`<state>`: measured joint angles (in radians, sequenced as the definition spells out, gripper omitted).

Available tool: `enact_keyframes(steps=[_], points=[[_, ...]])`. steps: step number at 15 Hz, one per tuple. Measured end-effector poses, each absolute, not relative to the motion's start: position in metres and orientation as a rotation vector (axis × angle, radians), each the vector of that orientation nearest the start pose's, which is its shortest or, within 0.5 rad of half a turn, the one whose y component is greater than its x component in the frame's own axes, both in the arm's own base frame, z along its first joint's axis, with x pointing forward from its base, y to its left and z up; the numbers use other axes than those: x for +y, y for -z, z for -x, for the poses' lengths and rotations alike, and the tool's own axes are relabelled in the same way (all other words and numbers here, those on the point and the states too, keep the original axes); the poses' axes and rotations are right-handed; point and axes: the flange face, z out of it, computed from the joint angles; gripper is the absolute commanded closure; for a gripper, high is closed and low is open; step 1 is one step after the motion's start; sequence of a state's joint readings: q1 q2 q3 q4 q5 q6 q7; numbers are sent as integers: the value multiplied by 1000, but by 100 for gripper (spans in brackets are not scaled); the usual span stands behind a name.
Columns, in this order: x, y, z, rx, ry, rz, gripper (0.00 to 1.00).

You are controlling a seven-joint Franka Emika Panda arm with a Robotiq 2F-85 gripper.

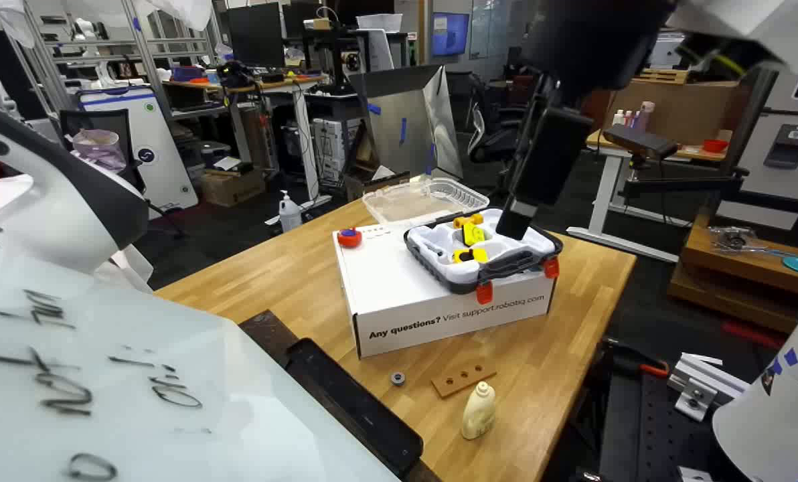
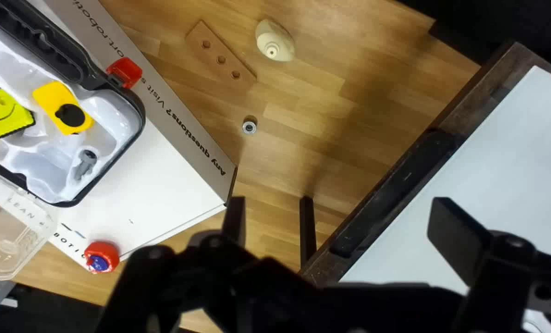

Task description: Remove the yellow eraser from the case and place it on top of the white box

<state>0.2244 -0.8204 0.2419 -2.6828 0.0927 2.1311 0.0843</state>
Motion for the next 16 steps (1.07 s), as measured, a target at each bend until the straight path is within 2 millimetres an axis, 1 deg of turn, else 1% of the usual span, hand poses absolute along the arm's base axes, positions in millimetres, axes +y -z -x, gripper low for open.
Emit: enact_keyframes(steps=[5,6,8,13,15,16], points=[[156,-489,-296,-454,424,3109,0],[154,-489,-299,-429,424,3112,0],[144,-487,-311,-293,416,3117,0],[101,-477,-350,177,337,3109,0],[83,-471,-359,371,308,3095,0],[77,-470,-361,427,301,3089,0]])
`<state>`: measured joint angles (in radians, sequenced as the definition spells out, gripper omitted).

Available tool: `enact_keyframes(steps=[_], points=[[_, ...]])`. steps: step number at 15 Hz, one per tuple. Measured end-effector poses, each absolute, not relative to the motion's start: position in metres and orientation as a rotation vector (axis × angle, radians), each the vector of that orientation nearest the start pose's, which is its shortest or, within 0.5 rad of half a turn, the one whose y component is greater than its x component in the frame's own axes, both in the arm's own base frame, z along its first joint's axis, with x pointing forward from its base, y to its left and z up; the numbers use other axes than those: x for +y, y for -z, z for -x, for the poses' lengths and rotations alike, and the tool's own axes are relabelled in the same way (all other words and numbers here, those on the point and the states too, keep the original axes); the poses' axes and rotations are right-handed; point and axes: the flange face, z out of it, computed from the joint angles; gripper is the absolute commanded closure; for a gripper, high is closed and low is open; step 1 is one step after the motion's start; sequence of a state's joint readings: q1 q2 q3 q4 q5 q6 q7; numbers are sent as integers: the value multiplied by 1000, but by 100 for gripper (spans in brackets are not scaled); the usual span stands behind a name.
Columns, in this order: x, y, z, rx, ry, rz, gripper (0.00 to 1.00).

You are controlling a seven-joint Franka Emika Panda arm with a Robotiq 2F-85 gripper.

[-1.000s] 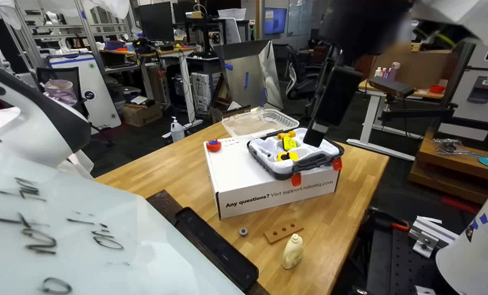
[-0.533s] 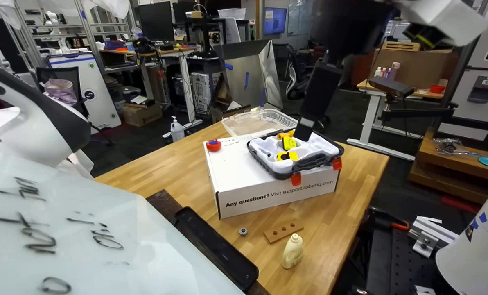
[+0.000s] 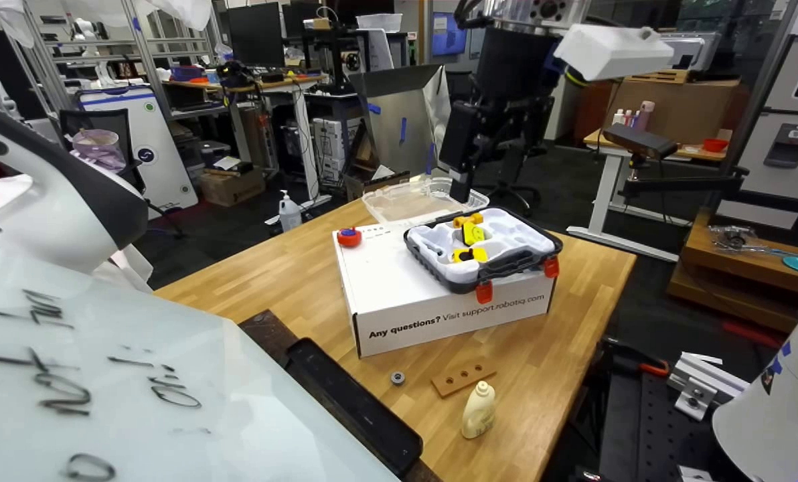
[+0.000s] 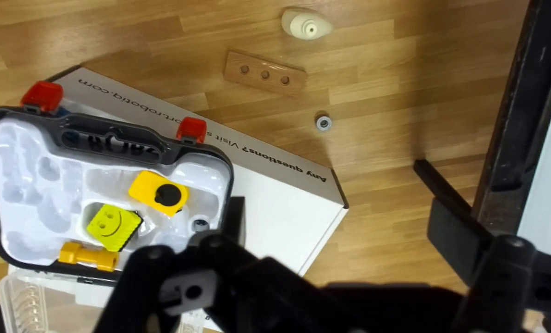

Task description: Remove the yellow eraser from the case and place it on top of the white box

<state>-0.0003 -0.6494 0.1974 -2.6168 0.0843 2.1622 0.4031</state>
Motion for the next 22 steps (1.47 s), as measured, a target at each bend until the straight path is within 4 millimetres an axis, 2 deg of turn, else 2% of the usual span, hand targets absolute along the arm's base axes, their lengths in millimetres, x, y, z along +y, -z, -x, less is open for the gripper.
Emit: enact_keyframes(steps=[3,12,15,18,22], points=[[77,-470,-362,476,303,3080,0],[78,-470,-362,481,301,3079,0],[73,-465,-365,500,275,3072,0],[52,-460,-378,591,230,3045,0],[8,-455,-398,858,202,2993,0]])
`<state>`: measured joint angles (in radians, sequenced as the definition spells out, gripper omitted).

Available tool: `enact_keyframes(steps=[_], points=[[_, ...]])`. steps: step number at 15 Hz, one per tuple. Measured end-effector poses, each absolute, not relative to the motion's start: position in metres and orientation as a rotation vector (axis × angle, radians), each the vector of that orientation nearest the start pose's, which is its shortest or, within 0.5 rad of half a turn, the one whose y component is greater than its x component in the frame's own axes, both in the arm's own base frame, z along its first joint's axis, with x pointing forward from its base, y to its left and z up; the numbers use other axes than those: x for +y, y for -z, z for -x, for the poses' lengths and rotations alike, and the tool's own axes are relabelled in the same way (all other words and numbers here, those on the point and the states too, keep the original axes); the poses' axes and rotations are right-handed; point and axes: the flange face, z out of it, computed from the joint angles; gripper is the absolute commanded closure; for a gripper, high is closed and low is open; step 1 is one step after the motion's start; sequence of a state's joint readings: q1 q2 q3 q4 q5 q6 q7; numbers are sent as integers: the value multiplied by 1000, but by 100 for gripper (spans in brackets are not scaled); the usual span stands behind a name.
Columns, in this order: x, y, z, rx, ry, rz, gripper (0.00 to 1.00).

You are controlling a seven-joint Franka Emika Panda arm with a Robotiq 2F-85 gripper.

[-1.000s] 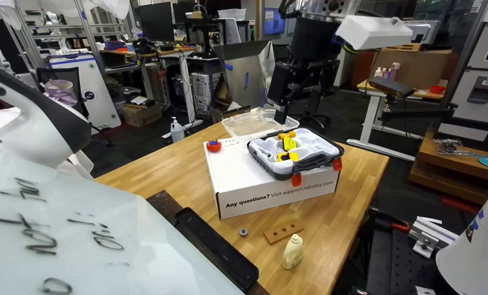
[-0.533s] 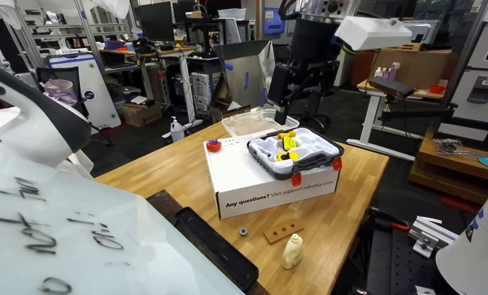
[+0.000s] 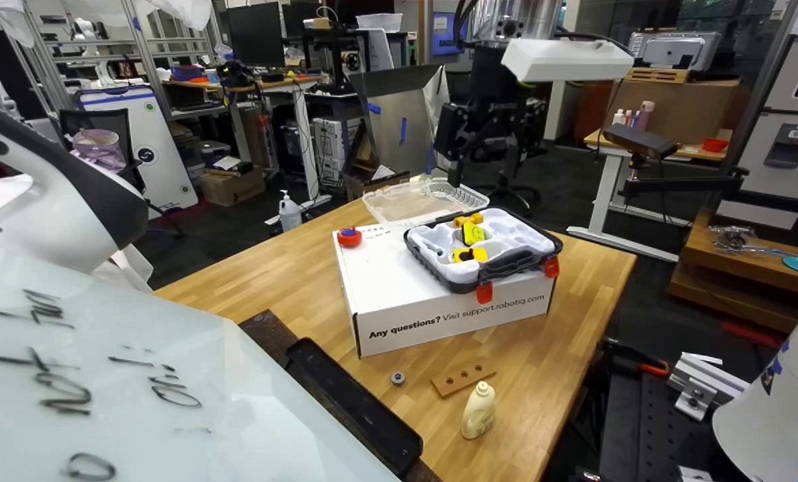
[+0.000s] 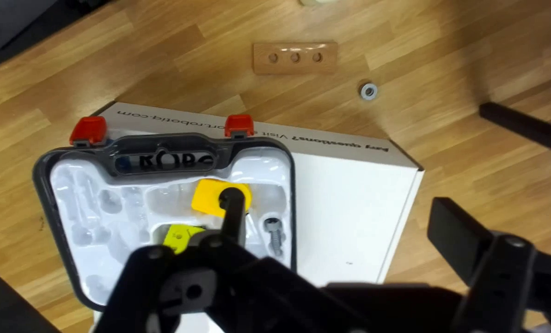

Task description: Remove the yellow eraser from the case and place it on top of the white box

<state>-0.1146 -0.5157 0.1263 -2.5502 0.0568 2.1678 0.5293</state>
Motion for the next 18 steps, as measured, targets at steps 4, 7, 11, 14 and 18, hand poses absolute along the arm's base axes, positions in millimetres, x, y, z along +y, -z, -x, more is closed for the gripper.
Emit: enact_keyframes(steps=[4,7,11,14,18], points=[[10,-453,-399,854,198,2997,0],[10,-454,-399,853,199,2996,0],[10,-454,-399,853,199,2996,0],[9,-453,-399,866,198,2993,0],[-15,-445,-409,1046,276,3006,0]])
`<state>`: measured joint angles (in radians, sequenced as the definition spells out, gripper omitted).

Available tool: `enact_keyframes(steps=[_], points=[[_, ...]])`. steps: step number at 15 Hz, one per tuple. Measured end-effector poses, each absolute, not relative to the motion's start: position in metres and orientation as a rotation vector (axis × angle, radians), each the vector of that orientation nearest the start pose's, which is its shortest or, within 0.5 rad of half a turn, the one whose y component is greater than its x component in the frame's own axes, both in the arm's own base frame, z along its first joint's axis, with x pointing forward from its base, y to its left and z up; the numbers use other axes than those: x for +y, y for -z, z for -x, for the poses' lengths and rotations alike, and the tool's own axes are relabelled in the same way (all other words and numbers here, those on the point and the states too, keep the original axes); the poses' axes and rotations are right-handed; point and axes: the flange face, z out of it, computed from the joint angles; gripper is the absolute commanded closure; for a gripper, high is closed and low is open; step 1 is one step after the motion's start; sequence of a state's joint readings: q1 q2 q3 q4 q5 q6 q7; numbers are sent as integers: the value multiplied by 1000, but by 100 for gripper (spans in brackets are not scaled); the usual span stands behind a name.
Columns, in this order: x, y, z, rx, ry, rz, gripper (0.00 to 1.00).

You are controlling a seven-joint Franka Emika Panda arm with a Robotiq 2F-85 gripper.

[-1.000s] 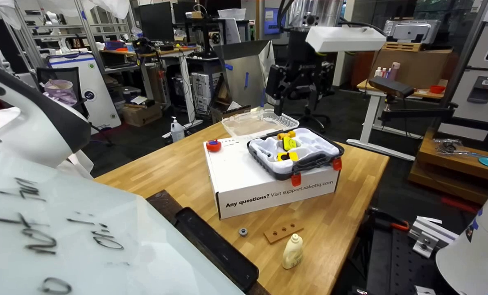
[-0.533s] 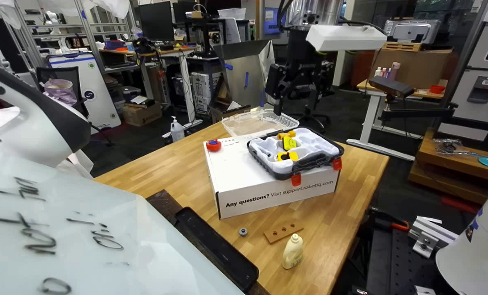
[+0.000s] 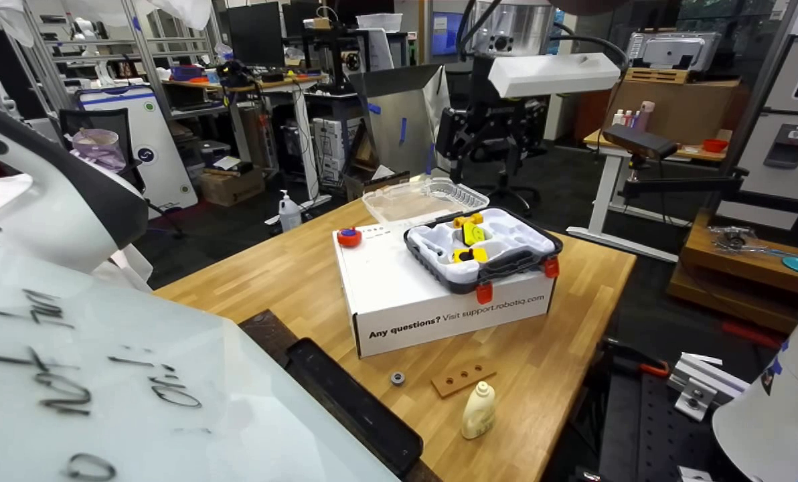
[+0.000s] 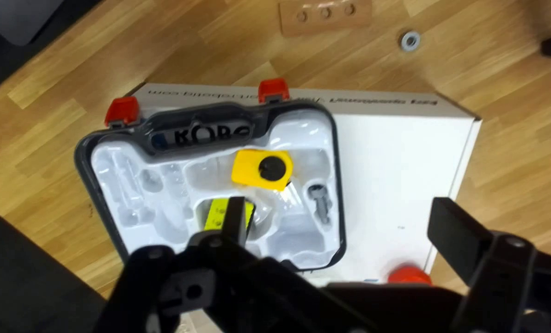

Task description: Remove the yellow eraser from the case and place it on top of the white box

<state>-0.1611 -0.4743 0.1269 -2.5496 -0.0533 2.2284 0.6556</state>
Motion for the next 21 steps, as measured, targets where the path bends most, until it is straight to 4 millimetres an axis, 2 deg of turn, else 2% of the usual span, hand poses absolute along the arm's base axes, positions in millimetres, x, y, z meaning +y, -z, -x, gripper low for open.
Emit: enact_keyframes(steps=[3,6,16,21], points=[[-39,-436,-419,1192,396,3031,0],[-50,-422,-423,1370,428,3016,0],[-49,-419,-423,1376,420,3016,0],[-55,-399,-429,1408,308,2993,0]])
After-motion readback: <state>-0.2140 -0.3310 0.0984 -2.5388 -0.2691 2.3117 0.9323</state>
